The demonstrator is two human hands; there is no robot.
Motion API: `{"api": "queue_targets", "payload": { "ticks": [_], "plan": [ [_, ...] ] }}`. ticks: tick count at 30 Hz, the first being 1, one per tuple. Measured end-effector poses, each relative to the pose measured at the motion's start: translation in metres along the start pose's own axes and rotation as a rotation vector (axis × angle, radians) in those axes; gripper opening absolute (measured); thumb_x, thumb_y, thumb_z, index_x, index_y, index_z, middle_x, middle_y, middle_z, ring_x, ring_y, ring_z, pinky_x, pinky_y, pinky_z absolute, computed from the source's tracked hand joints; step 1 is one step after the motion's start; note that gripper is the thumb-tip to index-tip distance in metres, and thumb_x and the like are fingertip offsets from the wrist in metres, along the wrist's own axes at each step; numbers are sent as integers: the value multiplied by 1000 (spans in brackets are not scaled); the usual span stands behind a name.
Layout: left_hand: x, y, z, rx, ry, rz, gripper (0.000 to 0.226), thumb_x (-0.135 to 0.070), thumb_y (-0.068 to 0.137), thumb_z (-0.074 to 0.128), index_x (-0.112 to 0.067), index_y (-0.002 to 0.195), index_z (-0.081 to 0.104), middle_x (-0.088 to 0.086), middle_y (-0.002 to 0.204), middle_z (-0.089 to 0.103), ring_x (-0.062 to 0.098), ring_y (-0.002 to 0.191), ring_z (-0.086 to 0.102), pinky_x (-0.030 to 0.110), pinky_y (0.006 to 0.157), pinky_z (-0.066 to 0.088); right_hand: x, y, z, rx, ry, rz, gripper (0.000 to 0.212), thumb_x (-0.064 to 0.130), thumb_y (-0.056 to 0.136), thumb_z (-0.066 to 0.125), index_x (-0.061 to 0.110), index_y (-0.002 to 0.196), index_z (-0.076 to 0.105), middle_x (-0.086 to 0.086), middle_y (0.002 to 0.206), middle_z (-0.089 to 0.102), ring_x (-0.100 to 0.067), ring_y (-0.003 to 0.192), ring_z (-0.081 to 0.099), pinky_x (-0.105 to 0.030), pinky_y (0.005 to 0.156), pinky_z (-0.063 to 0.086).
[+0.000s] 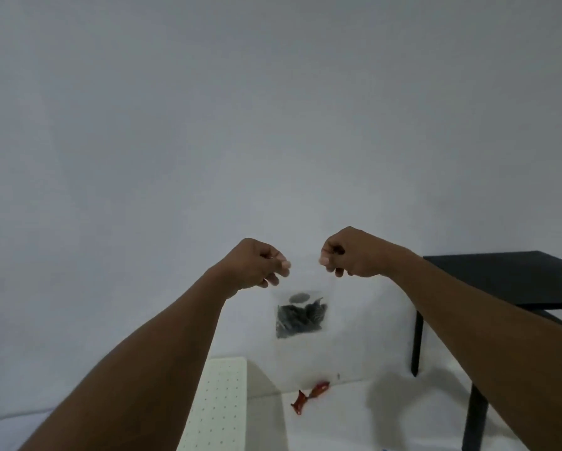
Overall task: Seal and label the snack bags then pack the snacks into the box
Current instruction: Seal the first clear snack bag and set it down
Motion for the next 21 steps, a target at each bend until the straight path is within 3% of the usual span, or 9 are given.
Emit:
{"api": "queue_targets", "payload": {
  "ticks": [3,7,11,16,21],
  "plan": [
    [-17,2,-10,-22,36,64,14,-22,93,69,-9,89,73,-1,82,78,9,67,67,21,59,51,8,3,-14,-83,23,-36,13,20,90,67,12,80,69,2,78,74,-9,67,70,-19,60,47],
    [-24,-1,-17,-31,26,102,16,-23,92,70,-8,90,73,1,84,78,8,67,67,21,59,50,13,2,-10,-115,110,-50,25,39,83,74,14,82,70,1,81,74,-1,63,64,-12,57,48],
    [-20,-6,-17,-67,-48,85,15,-25,86,77,-10,86,75,3,83,79,8,65,68,20,56,51,17,1,0,-139,178,-86,30,34,84,74,8,73,65,-2,69,70,-9,64,61,-27,65,49],
    [-2,-16,-19,-128,-254,28,25,-21,80,83,-1,92,76,13,86,77,17,68,70,23,62,57,23,-4,8,-102,273,-111,28,25,86,74,4,72,61,-3,64,64,-10,62,56,-22,57,42],
    [11,-24,-15,-153,-270,28,23,-15,88,75,8,91,72,15,81,74,20,66,68,24,64,58,19,-6,24,1,286,-22,27,38,84,73,11,88,69,0,76,71,-10,70,65,-25,60,48]
  ]
}}
Point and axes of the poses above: each hand's wrist, its own y-axis towards the middle knuckle, its own z-axis out of the palm, x = y × z, the point moved 6 cm from there along y, towards the middle knuckle
